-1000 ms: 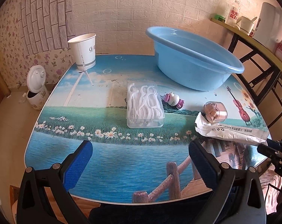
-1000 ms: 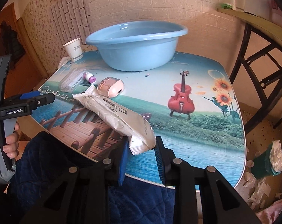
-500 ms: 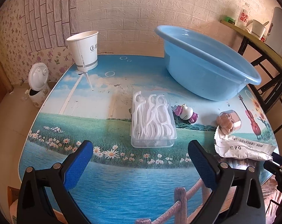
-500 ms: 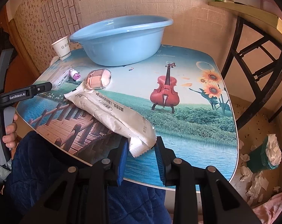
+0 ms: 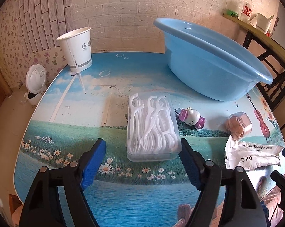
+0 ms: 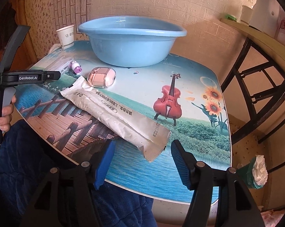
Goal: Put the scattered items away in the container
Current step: 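Move the left tool toward the clear floss-pick box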
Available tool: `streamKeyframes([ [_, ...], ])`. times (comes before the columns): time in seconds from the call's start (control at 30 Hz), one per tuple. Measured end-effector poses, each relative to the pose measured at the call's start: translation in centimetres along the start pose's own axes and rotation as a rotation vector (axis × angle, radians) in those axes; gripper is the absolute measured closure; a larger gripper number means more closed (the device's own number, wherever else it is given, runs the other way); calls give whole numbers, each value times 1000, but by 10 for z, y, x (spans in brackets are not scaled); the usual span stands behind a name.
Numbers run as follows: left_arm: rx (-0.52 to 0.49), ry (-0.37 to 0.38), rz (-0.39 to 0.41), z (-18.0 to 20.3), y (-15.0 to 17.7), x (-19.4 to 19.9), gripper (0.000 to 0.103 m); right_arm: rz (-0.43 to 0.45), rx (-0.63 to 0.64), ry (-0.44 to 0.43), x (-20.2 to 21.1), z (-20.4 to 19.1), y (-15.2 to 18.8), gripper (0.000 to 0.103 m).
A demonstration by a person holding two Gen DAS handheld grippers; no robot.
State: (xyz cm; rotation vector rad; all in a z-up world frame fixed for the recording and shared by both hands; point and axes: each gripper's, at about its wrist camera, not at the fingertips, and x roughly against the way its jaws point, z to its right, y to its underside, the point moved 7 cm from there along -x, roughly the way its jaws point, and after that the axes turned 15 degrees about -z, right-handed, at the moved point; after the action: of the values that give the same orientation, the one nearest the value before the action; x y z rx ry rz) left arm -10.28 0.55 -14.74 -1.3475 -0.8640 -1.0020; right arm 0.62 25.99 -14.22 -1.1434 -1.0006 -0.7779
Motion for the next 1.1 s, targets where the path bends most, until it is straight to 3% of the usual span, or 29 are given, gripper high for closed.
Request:
streamKeyframes([
  [0.07,0,0,0,0,-1,-1,28,10,6,13,1,0,-1,28],
  [0.53,-19,-33,12,-1,-3,-4,22,36,55,49,3,-6,-9,28],
  [0.83,-26,-33,20,-3,-3,-6,15,74,53,-26,7,-9,-16,28],
  [1.1,-34,-31,24,-3,-5,-7,14,60,100,-35,-2,-20,-24,28],
])
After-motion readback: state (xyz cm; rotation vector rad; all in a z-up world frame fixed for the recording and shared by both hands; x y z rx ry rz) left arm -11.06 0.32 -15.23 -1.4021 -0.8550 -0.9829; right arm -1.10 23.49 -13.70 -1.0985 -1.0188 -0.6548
